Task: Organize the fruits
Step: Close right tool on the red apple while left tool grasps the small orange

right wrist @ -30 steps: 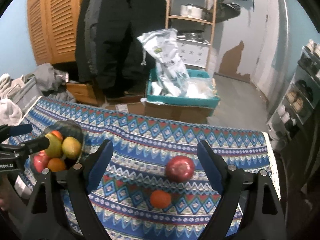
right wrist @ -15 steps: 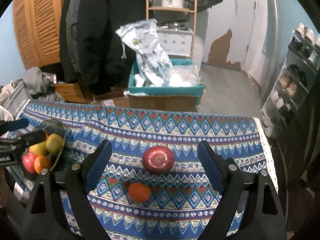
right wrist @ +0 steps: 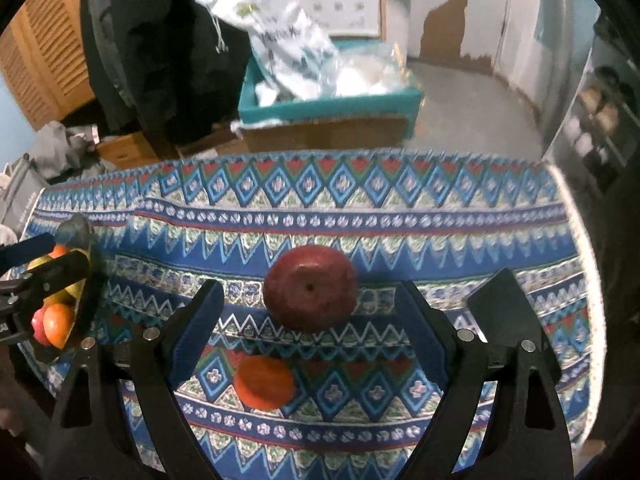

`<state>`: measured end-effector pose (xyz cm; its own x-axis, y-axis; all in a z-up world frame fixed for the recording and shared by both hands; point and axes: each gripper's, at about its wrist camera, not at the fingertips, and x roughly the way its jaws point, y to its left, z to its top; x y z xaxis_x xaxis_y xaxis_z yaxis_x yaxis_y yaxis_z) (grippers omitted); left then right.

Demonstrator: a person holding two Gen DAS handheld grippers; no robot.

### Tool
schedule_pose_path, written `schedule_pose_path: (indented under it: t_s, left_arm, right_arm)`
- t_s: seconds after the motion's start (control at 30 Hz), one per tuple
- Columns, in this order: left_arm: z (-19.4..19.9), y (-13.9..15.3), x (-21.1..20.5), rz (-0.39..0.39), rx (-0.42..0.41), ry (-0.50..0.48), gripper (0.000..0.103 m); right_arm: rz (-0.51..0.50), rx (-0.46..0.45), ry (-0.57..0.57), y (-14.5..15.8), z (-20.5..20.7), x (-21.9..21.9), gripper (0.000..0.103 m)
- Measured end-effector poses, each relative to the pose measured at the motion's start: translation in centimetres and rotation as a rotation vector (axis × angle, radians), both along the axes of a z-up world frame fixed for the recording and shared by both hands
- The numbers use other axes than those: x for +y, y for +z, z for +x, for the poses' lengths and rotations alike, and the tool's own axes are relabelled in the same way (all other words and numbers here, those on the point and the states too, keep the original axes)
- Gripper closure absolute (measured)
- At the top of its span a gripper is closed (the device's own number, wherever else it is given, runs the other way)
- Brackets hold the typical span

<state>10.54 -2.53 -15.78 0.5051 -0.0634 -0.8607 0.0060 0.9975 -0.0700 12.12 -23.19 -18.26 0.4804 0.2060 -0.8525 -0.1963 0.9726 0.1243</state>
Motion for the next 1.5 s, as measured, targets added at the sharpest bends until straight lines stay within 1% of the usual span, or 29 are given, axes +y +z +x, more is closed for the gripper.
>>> schedule_pose_path:
  t_s: [0.17, 0.33, 0.53, 0.57, 0.67, 0.73, 0.9, 1.1, 1.3, 1.5]
  left_arm:
    - [1.0, -2.0, 0.6, 0.009, 0.033, 0.025, 0.017]
    - [1.8, -3.7, 1.5, -0.015, 0.078, 0.052, 0.017]
    - [2.2, -4.6, 1.5, -0.025, 0.103, 0.047, 0.017]
    - [2.2, -4.6, 1.4, -0.029, 0.104, 0.044, 0.017]
    - [2.3, -4.7, 1.0, -0.038, 0.106, 0.031, 0.017]
    - [2.2, -4.6, 0.6, -0.041, 0.105, 0.021, 0.017]
    - [1.9, -4.2, -0.3, -0.051, 0.098, 0.000, 0.017]
    - [1.3, -3.6, -1.9, -0.080, 0.090, -0.041, 0.017]
    - [0.6, -3.7, -4.7, -0.088, 0.096, -0.099, 0.017]
    - [-0.4, -4.1, -7.8, -0.093, 0.110, -0.167, 0.017]
  right_arm:
    - [0.007, 0.059, -0.008, -2.5, 1.5, 0.3, 0.017]
    - [-0.009, 0.095, -0.004, -4.4, 2.5, 1.0, 0.017]
    - [-0.058, 0.116, 0.008, -5.9, 3.2, 1.9, 0.017]
    - [-0.060, 0.121, 0.010, -6.1, 3.3, 1.9, 0.018]
    - [-0.056, 0.150, 0.020, -6.6, 3.7, 2.2, 0.025]
    - [-0.054, 0.150, 0.016, -6.8, 3.8, 2.2, 0.026]
    - [-0.072, 0.129, 0.012, -6.5, 3.3, 2.1, 0.027]
    - [-0.068, 0.083, -0.024, -4.2, 1.5, -0.5, 0.027]
    - [-0.085, 0.045, -0.053, -2.3, -0.7, -2.8, 0.027]
    - [-0.090, 0.031, -0.073, -1.4, -2.9, -5.0, 0.027]
